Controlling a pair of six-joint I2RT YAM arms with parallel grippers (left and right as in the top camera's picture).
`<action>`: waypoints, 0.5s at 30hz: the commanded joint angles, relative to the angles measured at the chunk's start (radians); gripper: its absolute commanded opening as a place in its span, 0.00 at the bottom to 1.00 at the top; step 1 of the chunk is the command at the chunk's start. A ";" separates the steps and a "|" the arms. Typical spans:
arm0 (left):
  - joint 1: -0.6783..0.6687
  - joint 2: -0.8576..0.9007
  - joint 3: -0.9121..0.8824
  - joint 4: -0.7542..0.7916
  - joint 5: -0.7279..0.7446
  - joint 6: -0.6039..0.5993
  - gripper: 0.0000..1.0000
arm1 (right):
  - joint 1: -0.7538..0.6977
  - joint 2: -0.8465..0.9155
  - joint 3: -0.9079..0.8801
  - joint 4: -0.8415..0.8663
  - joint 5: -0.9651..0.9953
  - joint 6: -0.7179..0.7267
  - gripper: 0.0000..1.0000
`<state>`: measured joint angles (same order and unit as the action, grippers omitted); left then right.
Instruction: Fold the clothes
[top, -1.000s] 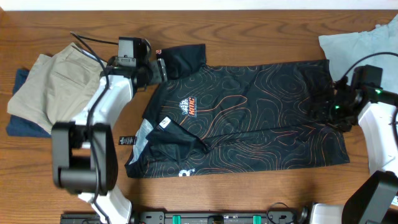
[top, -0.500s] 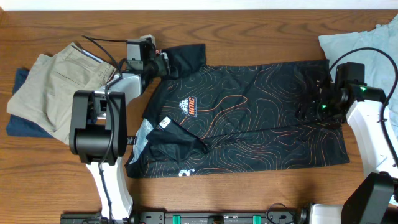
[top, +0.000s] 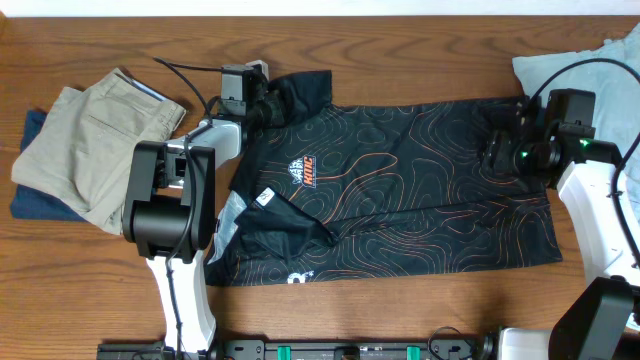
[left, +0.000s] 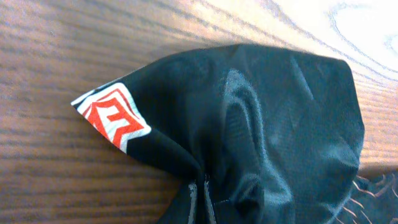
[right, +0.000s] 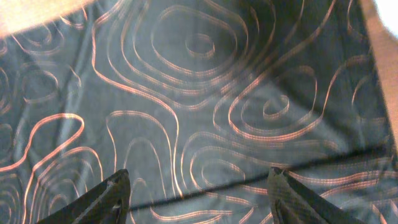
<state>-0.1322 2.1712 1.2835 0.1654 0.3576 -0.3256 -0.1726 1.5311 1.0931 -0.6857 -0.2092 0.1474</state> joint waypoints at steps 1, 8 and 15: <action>0.025 -0.045 0.013 -0.019 0.065 -0.050 0.06 | 0.017 -0.006 0.012 0.056 0.004 -0.006 0.67; 0.041 -0.217 0.013 -0.198 0.088 -0.079 0.06 | 0.016 0.053 0.012 0.237 0.145 -0.003 0.65; 0.041 -0.317 0.013 -0.393 0.088 -0.057 0.06 | 0.002 0.181 0.013 0.388 0.188 -0.002 0.65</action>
<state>-0.0910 1.8679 1.2869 -0.1886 0.4377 -0.3927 -0.1734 1.6653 1.0943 -0.3244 -0.0612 0.1478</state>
